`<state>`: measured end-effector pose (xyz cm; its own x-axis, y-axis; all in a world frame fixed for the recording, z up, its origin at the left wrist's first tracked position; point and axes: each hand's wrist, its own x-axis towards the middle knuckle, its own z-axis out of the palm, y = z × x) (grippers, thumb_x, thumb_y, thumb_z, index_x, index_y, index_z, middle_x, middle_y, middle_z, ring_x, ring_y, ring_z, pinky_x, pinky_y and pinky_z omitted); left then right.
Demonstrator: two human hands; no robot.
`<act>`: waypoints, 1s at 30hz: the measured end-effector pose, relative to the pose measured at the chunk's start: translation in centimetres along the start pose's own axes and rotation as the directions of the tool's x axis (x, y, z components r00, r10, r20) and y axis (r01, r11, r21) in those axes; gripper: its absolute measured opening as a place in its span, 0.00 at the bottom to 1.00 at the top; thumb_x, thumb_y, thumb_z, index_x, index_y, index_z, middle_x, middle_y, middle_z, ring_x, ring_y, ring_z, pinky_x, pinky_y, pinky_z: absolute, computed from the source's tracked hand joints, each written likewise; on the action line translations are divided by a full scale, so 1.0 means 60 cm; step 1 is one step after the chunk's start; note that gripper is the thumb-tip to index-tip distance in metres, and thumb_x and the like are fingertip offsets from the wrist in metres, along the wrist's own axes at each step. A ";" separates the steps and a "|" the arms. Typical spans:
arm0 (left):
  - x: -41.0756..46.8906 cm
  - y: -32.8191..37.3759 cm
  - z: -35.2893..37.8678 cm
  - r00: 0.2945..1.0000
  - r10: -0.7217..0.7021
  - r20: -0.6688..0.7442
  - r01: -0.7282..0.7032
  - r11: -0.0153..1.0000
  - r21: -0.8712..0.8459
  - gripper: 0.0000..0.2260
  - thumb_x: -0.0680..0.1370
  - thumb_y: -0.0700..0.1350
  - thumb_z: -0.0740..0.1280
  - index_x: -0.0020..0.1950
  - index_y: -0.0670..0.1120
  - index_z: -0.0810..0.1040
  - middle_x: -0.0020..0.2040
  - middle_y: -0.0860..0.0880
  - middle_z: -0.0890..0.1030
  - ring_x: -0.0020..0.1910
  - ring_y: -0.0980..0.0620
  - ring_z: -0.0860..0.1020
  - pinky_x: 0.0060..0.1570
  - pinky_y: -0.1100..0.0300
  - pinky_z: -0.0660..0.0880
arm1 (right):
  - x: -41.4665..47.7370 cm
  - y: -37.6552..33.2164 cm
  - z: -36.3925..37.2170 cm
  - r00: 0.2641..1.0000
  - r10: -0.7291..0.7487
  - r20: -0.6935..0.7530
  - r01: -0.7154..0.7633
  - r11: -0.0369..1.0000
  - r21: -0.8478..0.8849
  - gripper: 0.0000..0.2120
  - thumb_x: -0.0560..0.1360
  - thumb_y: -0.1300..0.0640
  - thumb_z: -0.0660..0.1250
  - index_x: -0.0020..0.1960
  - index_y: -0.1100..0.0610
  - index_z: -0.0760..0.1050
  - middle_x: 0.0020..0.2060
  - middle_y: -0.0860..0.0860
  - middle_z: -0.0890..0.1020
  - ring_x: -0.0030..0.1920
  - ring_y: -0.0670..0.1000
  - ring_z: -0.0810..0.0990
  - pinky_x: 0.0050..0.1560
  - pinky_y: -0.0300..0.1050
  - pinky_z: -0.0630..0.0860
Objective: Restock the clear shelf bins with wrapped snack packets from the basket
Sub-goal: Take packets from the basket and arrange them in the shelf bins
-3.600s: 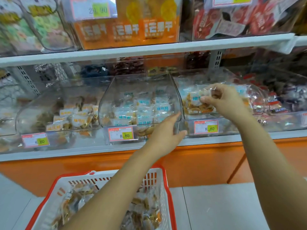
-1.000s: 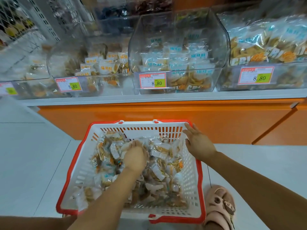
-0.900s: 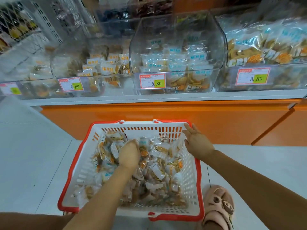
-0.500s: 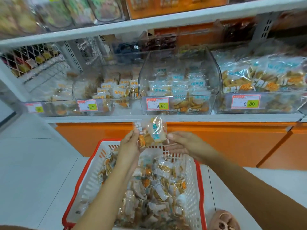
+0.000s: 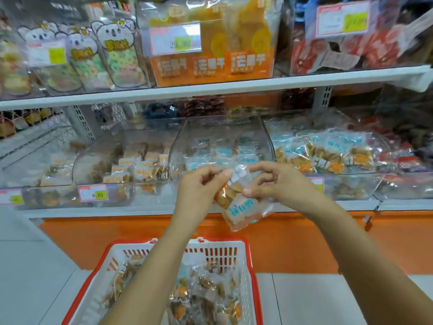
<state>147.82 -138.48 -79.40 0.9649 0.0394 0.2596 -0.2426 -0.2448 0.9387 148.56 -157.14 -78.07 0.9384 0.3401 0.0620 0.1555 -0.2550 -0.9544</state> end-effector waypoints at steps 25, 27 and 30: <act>0.078 -0.001 0.219 0.759 0.266 0.594 -0.614 0.593 0.520 0.27 0.82 0.47 0.58 0.79 0.48 0.50 0.79 0.52 0.51 0.77 0.55 0.46 0.70 0.65 0.41 | -0.024 0.099 -0.258 0.766 0.048 -0.641 -0.304 0.906 -0.295 0.19 0.77 0.54 0.67 0.62 0.64 0.72 0.52 0.58 0.78 0.52 0.57 0.76 0.51 0.54 0.74; 0.086 0.002 0.232 0.738 0.244 0.629 -0.637 0.560 0.529 0.27 0.82 0.47 0.57 0.79 0.46 0.50 0.79 0.50 0.50 0.78 0.53 0.45 0.71 0.63 0.40 | -0.022 0.087 -0.262 0.773 0.097 -0.627 -0.374 0.868 -0.327 0.15 0.76 0.54 0.68 0.50 0.67 0.74 0.42 0.60 0.80 0.43 0.59 0.76 0.46 0.55 0.75; 0.099 0.004 0.253 0.711 0.206 0.672 -0.659 0.527 0.536 0.28 0.82 0.50 0.57 0.79 0.46 0.50 0.79 0.48 0.49 0.78 0.50 0.45 0.75 0.56 0.42 | -0.017 0.070 -0.265 0.737 0.192 -0.649 -0.535 0.751 -0.386 0.18 0.76 0.51 0.68 0.43 0.68 0.77 0.40 0.62 0.79 0.39 0.56 0.75 0.39 0.48 0.71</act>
<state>155.00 -153.04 -81.05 0.7040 -0.6733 0.2262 -0.7101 -0.6745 0.2020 153.15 -172.97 -77.51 0.9212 -0.3855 0.0523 -0.2664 -0.7230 -0.6374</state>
